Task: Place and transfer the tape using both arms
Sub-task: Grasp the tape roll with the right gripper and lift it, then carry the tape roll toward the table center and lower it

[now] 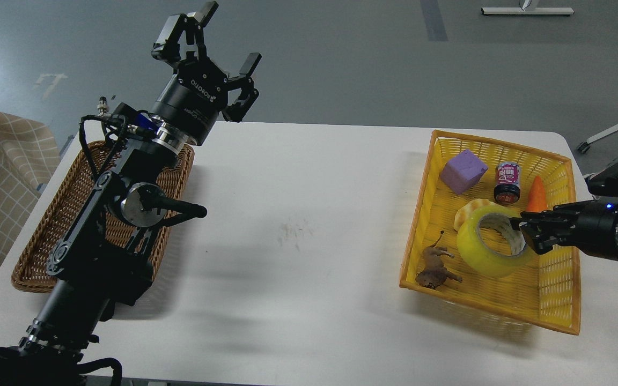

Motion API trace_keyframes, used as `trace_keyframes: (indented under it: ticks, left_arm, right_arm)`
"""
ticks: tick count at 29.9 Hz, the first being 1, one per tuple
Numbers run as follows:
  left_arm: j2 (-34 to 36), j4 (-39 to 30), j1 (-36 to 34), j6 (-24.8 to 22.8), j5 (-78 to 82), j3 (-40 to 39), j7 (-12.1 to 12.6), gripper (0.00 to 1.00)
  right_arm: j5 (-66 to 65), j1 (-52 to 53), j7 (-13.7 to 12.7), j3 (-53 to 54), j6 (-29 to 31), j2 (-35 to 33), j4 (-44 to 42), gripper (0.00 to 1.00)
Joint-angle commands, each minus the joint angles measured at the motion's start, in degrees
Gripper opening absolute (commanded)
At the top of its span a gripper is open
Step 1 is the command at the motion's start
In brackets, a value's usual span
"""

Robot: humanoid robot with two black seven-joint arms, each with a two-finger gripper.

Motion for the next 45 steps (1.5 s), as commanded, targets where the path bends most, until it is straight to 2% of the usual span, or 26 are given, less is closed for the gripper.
trace_keyframes:
  ticks: [1, 4, 17, 37, 45]
  left_arm:
    - [-0.05, 0.0, 0.1, 0.0, -0.01, -0.01, -0.04, 0.98]
    - [-0.05, 0.0, 0.1, 0.0, -0.01, 0.08, -0.04, 0.98]
    - [-0.05, 0.09, 0.27, 0.0, -0.1, 0.26, -0.04, 0.98]
    - [0.03, 0.09, 0.27, 0.09, 0.08, 0.43, 0.05, 0.98]
    - [0.65, 0.09, 0.36, 0.09, 0.08, 0.08, 0.05, 0.98]
  right_arm:
    - [-0.09, 2.34, 0.9, -0.12, -0.01, -1.11, 0.12, 0.09]
    - [-0.09, 4.0, 1.87, -0.12, -0.01, -1.2, -0.05, 0.08]
    - [-0.26, 7.35, 1.7, 0.14, -0.01, 0.47, -0.67, 0.04]
    - [-0.7, 15.88, 1.43, 0.58, -0.01, 23.49, -14.2, 0.01]
    - [-1.05, 19.48, 1.0, -4.78, -0.01, 34.3, -21.58, 0.01]
